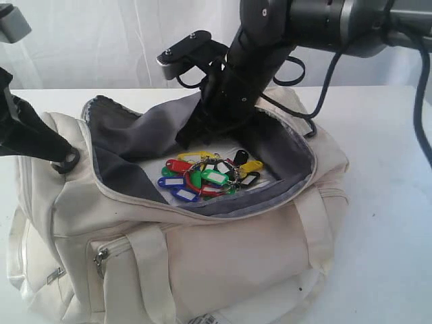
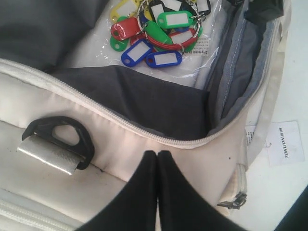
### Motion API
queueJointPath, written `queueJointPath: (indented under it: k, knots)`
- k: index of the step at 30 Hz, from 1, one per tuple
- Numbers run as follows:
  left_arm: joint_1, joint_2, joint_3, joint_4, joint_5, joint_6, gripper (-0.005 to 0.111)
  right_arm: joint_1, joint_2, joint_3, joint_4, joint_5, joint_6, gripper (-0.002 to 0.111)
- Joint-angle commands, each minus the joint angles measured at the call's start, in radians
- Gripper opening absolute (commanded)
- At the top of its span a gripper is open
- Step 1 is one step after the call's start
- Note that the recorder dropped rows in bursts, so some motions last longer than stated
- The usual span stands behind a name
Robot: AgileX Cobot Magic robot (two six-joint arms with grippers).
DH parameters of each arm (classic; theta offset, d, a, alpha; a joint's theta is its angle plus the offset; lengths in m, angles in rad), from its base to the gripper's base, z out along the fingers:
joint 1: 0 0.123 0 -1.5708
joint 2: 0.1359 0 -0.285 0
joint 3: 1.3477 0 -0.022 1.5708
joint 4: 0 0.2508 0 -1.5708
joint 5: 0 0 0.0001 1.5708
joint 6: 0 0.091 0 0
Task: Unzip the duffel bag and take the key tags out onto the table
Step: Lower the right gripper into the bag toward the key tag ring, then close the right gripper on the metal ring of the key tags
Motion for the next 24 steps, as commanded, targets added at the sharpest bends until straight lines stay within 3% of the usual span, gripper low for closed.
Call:
queueJointPath:
  k: [1, 5, 7, 24]
  knots:
    - [-0.001, -0.011, -0.003, -0.02, 0.028, 0.001, 0.0, -0.007, 0.012, -0.008, -0.016, -0.075, -0.008, 0.027]
    - [-0.001, -0.011, -0.003, -0.02, 0.028, 0.001, 0.0, -0.007, 0.032, -0.008, -0.025, -0.076, -0.008, 0.064]
    - [-0.001, -0.011, -0.003, -0.02, 0.028, 0.001, 0.0, -0.007, 0.038, -0.004, -0.047, -0.076, -0.008, 0.074]
    - [-0.001, -0.011, -0.003, -0.02, 0.028, 0.001, 0.0, -0.007, 0.199, -0.002, -0.135, -0.038, -0.006, 0.073]
